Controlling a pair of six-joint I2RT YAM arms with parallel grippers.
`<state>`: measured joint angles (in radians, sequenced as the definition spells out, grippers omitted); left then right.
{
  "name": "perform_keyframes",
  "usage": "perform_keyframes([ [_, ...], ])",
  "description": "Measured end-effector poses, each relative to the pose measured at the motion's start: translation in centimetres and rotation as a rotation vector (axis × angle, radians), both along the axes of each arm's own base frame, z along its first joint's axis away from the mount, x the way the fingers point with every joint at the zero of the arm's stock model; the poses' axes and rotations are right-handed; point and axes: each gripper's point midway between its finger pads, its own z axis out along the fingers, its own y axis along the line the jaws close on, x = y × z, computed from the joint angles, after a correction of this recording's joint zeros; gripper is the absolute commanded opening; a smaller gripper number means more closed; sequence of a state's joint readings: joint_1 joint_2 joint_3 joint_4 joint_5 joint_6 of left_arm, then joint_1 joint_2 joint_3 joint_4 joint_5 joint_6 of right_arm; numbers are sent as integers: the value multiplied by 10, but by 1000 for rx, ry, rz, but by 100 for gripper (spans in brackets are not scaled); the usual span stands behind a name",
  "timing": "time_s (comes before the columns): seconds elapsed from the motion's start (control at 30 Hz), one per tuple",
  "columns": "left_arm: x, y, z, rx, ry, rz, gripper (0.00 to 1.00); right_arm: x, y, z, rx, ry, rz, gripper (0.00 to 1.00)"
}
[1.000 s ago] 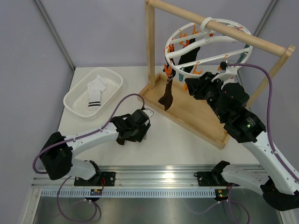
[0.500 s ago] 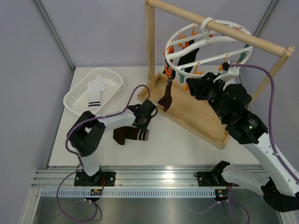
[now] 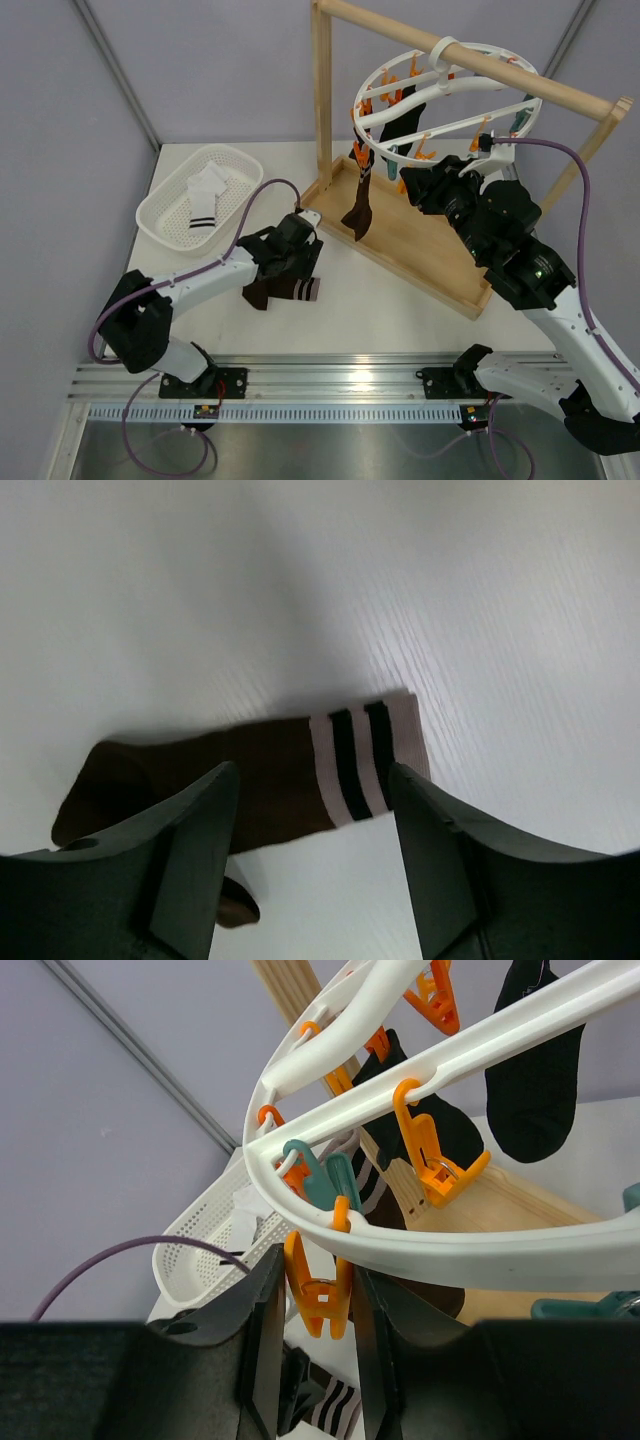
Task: Clip the socks to the hanger
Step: Pick up the sock at the center of the board.
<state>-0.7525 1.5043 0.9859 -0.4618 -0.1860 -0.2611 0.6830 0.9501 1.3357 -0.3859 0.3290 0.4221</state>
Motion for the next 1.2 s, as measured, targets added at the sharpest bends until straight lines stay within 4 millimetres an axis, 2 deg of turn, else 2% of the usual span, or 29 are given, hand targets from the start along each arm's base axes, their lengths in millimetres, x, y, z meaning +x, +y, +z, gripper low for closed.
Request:
perform_keyframes([
  [0.1, -25, 3, -1, -31, -6, -18, 72, 0, 0, 0, -1, 1, 0, 0],
  [0.2, -49, 5, -23, -8, 30, -54, 72, 1, 1, -2, -3, 5, 1, 0],
  [0.27, -59, 10, -38, 27, 63, -67, 68, 2, 2, -3, -5, 7, 1, 0],
  [0.43, -59, 5, -54, 75, 81, -105, 64, 3, 3, -4, -9, 11, 0, 0],
  [0.57, -59, -8, -62, 101, 88, -160, 60, 3, 3, -4, -8, 10, 0, 0],
  [0.7, -56, -24, -62, 100, 77, -204, 58, 3, 3, -3, -8, 11, 0, 0],
  [0.83, -56, -31, -63, 101, 70, -228, 56, 3, 3, -3, -8, 10, 1, 0],
  [0.93, -54, -35, -63, 100, 71, -235, 44, 4, 3, -3, -9, 12, 0, 0],
  [0.97, -54, -36, -63, 100, 72, -238, 32, 4, 3, -3, -10, 12, 0, 0],
  [1.03, -52, -39, -64, 99, 73, -239, 19, 4, 3, -3, -10, 12, 0, 0],
  [1.1, -51, -43, -65, 100, 73, -241, 2, 4, 3, -3, -10, 13, 0, 0],
  [1.2, -49, -44, -65, 105, 69, -244, 0, 4, 3, -3, -10, 13, 0, 0],
])
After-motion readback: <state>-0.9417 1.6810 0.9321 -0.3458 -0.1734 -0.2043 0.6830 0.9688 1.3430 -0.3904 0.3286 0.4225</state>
